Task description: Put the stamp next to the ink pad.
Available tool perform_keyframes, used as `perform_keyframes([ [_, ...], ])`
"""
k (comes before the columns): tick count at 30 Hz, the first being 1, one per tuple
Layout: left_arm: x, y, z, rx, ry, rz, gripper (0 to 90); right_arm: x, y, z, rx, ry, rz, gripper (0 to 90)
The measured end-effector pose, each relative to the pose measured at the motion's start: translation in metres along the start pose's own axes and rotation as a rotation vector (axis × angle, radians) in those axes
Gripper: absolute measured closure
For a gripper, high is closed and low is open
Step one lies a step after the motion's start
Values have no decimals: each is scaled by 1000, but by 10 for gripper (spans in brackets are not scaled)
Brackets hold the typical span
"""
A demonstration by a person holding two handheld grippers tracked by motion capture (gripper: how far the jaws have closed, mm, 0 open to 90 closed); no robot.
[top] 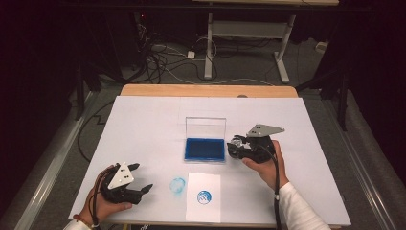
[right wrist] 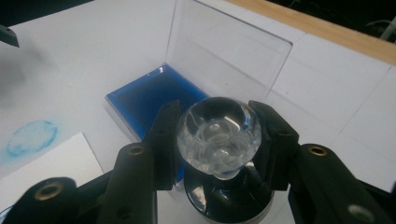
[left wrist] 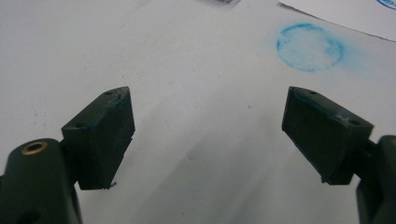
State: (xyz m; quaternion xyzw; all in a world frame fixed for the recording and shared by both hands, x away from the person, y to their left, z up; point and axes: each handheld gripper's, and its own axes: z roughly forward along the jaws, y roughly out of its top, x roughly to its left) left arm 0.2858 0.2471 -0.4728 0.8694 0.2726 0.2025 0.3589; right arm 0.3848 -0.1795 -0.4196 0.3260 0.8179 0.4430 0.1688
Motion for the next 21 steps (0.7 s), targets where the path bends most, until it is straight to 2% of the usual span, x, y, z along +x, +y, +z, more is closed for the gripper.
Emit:
perform_keyframes([
  [6,0,1,1,2,-2,1,165,-8,-8,9,24,-12,26,572],
  [12,0,0,2,3,-6,1,165,-13,-11,13,26,-15,55,572],
  [21,-1,1,2,8,-6,1,166,-21,-17,18,39,5,106,571],
])
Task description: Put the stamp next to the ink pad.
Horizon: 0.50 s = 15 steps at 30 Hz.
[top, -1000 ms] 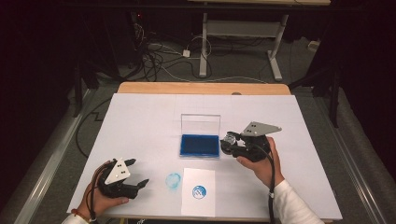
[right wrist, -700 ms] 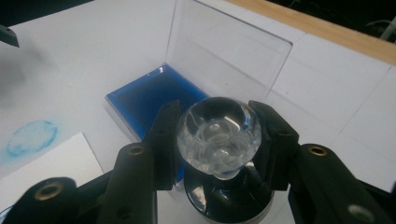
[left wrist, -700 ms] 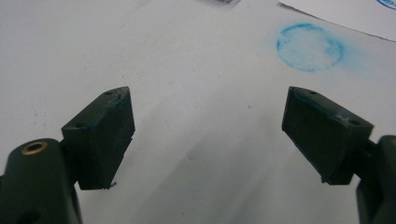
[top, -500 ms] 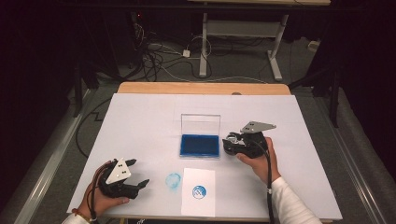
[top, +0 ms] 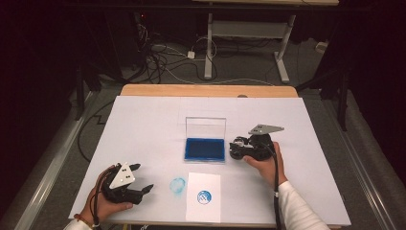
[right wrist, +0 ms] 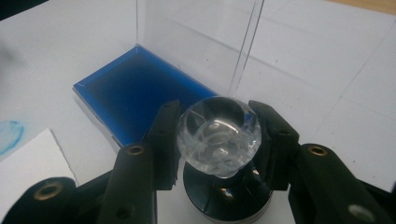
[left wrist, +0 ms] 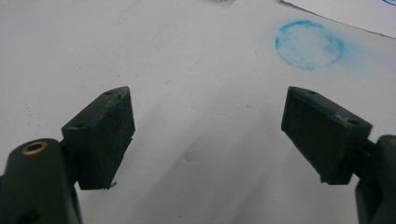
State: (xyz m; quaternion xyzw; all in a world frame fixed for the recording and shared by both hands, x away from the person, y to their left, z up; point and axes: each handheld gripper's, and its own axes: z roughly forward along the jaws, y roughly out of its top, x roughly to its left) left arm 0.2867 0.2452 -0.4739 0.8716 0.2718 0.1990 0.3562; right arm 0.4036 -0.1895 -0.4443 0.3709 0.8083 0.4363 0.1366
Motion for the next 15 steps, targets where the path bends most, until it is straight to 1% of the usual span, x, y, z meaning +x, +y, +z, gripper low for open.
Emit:
perform_keyframes([
  [6,0,0,0,1,-1,0,167,-3,-2,1,19,-7,7,570],
  [13,0,1,1,2,-5,4,167,-3,-2,1,25,-10,2,570],
  [15,0,1,1,5,-6,4,167,-4,-3,1,27,-12,8,570],
])
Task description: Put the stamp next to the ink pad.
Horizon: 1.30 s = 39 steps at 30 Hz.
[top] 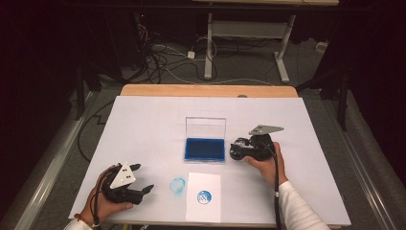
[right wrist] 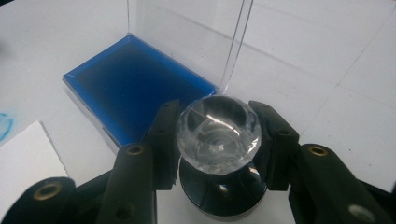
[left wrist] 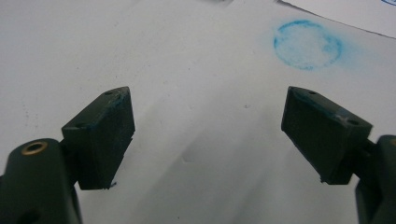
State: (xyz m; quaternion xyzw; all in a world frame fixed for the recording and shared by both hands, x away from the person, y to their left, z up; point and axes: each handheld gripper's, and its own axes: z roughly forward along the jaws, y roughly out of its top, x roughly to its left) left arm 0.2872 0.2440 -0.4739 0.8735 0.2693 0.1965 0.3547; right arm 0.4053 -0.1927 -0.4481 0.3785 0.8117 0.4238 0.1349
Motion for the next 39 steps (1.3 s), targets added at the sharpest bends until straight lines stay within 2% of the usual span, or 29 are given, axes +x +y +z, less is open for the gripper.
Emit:
perform_keyframes([
  [12,1,0,0,0,-4,0,167,-1,0,-1,-3,-1,7,560],
  [14,1,0,0,1,-5,-1,167,0,1,-2,-14,-12,-11,488],
  [20,1,0,0,2,-5,2,167,6,5,-9,-32,-71,-60,389],
  [25,1,0,0,1,-3,0,167,9,9,-18,-64,-105,-101,344],
  [28,1,0,0,3,-2,0,166,14,12,-24,-83,-136,-144,324],
  [32,1,0,0,4,-2,0,166,19,14,-33,-99,-145,-182,304],
  [36,1,0,0,2,-2,-2,166,26,16,-43,-120,-180,-225,286],
  [39,1,0,0,2,-3,-3,166,30,17,-49,-134,-186,-241,270],
])
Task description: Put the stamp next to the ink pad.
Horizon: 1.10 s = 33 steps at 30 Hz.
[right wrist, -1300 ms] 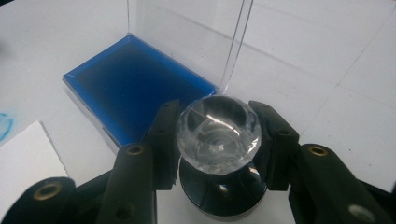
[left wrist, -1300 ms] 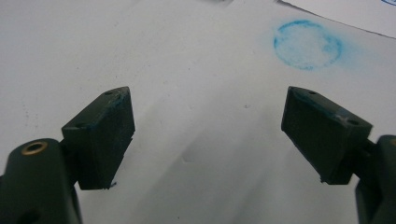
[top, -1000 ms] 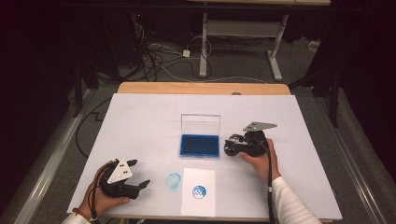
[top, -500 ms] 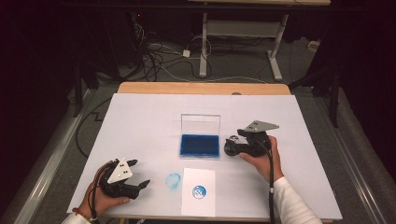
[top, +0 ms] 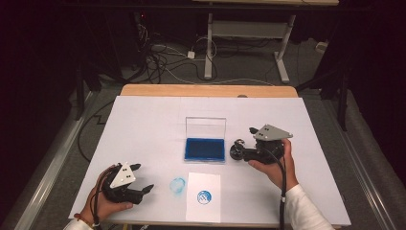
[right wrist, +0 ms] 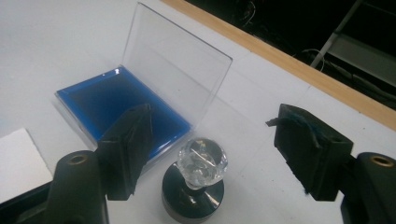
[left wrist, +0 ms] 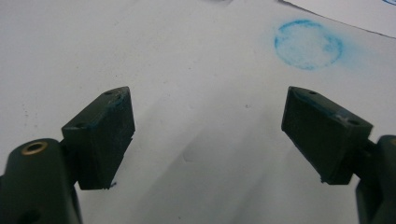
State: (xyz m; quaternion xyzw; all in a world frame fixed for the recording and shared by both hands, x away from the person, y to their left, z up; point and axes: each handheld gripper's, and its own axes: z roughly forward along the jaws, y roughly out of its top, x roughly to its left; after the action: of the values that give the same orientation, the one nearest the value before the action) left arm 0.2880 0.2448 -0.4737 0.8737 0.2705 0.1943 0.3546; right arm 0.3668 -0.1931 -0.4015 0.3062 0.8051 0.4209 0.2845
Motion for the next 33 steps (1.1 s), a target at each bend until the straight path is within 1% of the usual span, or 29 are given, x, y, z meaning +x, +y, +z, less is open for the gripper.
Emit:
perform_keyframes([
  [4,0,0,0,1,1,0,166,4,3,-10,-18,-12,-21,262],
  [6,0,0,0,3,8,0,165,5,3,-14,-24,-18,-34,262],
  [9,0,0,0,-1,8,-1,165,7,3,-19,-31,-26,-41,259],
  [12,0,0,0,-5,10,0,165,10,1,-25,-28,-39,-55,259],
  [14,0,0,0,-4,16,-1,165,11,-1,-29,-39,-40,-67,258],
  [17,0,1,1,-6,18,0,165,13,-4,-33,-42,-31,-71,251],
  [20,0,1,1,-11,22,0,165,15,-7,-36,-31,-49,-88,247],
  [26,1,2,2,-16,28,-3,164,17,-18,-45,-40,-57,-110,238],
  [29,2,2,2,-14,32,-3,165,16,-25,-49,-44,-60,-115,233],
  [33,2,2,2,-14,35,-4,165,16,-35,-54,-46,-77,-111,230],
])
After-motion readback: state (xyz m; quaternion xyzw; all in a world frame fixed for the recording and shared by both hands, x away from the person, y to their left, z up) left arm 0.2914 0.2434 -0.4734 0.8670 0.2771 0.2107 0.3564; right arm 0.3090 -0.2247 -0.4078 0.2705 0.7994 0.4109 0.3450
